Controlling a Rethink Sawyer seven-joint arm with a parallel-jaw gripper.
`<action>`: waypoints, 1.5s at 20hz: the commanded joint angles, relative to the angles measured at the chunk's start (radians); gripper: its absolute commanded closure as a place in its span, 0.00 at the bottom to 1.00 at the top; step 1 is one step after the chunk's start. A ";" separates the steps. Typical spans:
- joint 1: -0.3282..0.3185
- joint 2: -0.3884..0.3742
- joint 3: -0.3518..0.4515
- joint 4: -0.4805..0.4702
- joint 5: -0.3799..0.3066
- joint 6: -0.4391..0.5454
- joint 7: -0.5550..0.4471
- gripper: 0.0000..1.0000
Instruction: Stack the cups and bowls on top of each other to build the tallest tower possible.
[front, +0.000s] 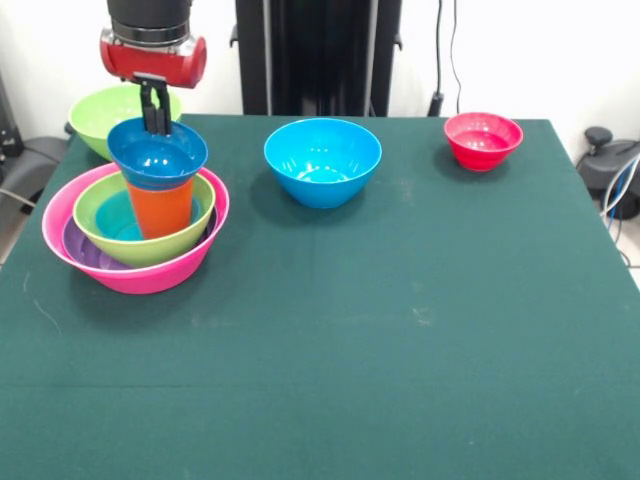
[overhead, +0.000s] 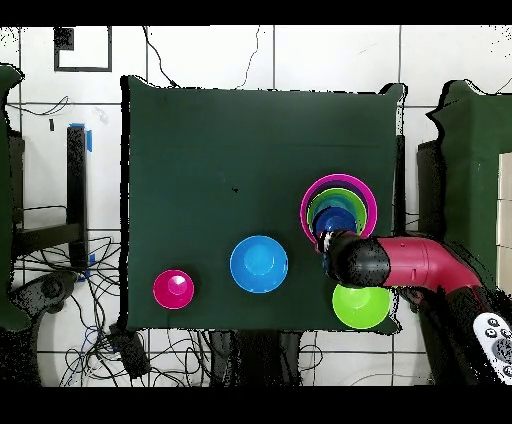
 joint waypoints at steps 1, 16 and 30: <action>-0.007 0.016 0.100 -0.057 -0.059 0.123 -0.318 1.00; -0.010 0.144 0.142 -0.134 -0.110 0.127 -0.324 1.00; -0.055 0.128 0.181 -0.183 -0.110 0.238 -0.421 1.00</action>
